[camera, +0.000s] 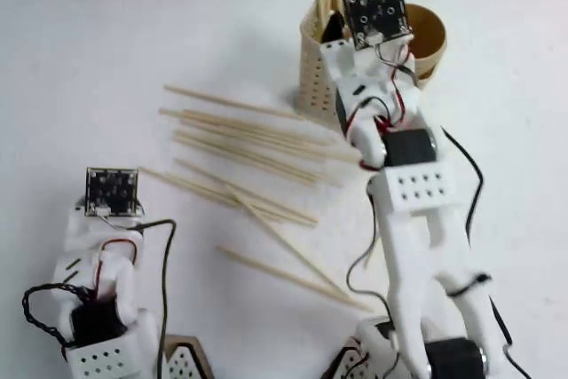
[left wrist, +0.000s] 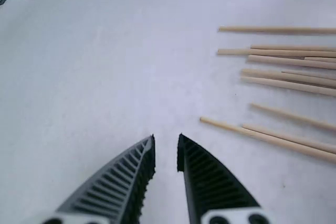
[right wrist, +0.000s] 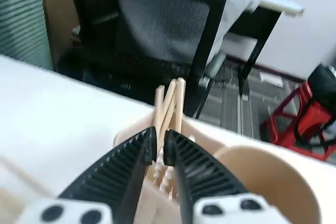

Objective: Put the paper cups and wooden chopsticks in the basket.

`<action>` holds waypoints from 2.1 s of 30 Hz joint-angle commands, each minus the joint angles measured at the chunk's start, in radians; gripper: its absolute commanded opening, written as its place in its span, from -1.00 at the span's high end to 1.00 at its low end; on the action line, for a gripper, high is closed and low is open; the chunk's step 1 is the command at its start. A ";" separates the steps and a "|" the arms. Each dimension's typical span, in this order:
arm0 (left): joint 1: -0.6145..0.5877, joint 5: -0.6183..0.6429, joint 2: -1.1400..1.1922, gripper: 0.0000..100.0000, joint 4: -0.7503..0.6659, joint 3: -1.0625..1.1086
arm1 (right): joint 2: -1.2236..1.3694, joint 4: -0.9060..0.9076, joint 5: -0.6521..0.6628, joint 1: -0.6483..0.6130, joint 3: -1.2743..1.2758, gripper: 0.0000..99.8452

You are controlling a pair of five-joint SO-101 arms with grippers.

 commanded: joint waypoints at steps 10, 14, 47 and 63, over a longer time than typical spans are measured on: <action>-0.010 -0.011 -0.012 0.81 -0.003 -0.009 | -0.239 0.329 -0.003 0.013 0.262 0.96; -0.010 -0.011 -0.012 0.82 -0.005 -0.015 | -0.240 0.255 -0.011 0.030 0.379 0.96; 0.555 -0.614 1.241 0.59 0.285 -1.039 | -0.240 -0.035 -0.239 0.372 0.535 0.96; 0.727 -0.741 1.900 0.59 0.100 -1.208 | -0.245 -0.041 -0.239 0.398 0.535 0.93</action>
